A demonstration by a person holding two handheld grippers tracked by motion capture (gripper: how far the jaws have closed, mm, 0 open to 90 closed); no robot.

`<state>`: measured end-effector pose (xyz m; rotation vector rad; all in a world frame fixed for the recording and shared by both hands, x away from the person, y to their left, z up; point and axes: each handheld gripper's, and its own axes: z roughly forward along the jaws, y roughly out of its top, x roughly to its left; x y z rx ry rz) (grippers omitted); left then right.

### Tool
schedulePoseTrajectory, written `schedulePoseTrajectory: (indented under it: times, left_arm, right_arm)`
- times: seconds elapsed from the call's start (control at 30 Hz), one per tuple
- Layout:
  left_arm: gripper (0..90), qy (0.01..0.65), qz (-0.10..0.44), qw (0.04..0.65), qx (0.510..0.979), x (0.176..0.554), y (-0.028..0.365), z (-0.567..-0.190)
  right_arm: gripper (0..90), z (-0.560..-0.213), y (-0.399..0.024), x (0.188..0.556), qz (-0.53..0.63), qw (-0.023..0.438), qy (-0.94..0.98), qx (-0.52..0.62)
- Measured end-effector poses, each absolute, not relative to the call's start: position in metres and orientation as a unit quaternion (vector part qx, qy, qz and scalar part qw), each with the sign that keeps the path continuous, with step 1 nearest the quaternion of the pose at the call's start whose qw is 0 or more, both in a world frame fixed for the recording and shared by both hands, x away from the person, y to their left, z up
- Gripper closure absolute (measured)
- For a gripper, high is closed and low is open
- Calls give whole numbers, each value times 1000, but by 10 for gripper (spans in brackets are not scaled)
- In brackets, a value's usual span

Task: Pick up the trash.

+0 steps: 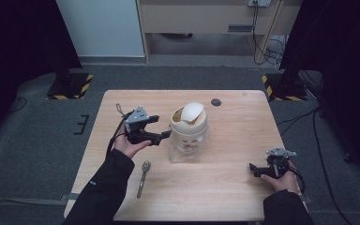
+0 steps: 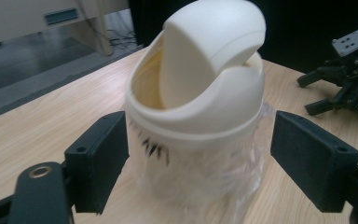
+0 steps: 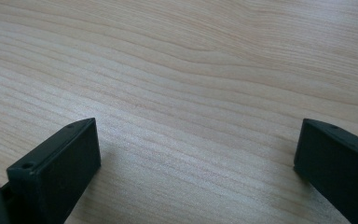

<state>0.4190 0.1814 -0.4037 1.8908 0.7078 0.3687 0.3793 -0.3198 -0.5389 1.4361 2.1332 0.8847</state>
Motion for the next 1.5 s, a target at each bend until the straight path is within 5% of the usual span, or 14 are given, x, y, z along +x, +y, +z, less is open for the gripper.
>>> schedulePoseTrajectory:
  times: [0.53,1.17,1.5]
  left_arm:
    - [261,412,151,417,796,337,231,-479]
    - [355,434,142,302,837,331,208,-519]
    - [612,446,168,310,823,334,212,-520]
  right_arm:
    - [7,-539,-319,379,318,210,765,519]
    - [7,-539,-318,378,319,211,764,520]
    - [10,-539,-318,378,318,212,762,523]
